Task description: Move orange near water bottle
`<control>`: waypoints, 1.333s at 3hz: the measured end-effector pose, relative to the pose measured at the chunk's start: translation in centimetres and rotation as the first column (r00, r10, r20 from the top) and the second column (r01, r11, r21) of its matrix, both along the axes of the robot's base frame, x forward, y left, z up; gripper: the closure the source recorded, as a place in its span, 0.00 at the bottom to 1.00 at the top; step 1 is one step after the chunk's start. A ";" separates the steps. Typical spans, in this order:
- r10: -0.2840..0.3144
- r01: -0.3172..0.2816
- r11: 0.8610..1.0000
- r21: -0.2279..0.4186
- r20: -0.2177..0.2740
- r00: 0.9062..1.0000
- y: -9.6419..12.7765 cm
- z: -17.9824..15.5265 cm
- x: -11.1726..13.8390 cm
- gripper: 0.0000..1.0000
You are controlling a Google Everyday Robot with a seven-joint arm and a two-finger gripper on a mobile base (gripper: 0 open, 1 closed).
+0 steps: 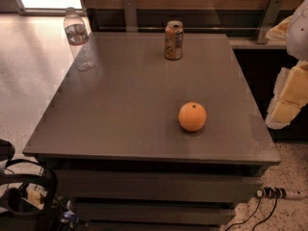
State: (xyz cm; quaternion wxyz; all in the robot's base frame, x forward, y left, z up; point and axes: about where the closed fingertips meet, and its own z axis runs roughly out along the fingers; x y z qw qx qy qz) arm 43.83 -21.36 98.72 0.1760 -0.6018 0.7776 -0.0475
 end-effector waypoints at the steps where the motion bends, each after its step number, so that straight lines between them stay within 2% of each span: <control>1: 0.000 0.000 1.000 0.000 0.000 1.000 0.0 0.0 0.0 0.00; 2: 0.022 -0.020 0.996 0.088 -0.019 1.000 1.3 -1.5 0.1 0.00; 3: 0.033 -0.030 0.965 0.261 -0.005 0.999 3.0 -3.6 0.4 0.00; 4: 0.063 -0.064 0.915 0.398 0.014 0.998 4.9 -5.1 0.9 0.00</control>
Offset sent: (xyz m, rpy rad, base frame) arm 0.0053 0.0279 -0.0336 0.1984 0.0639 0.0468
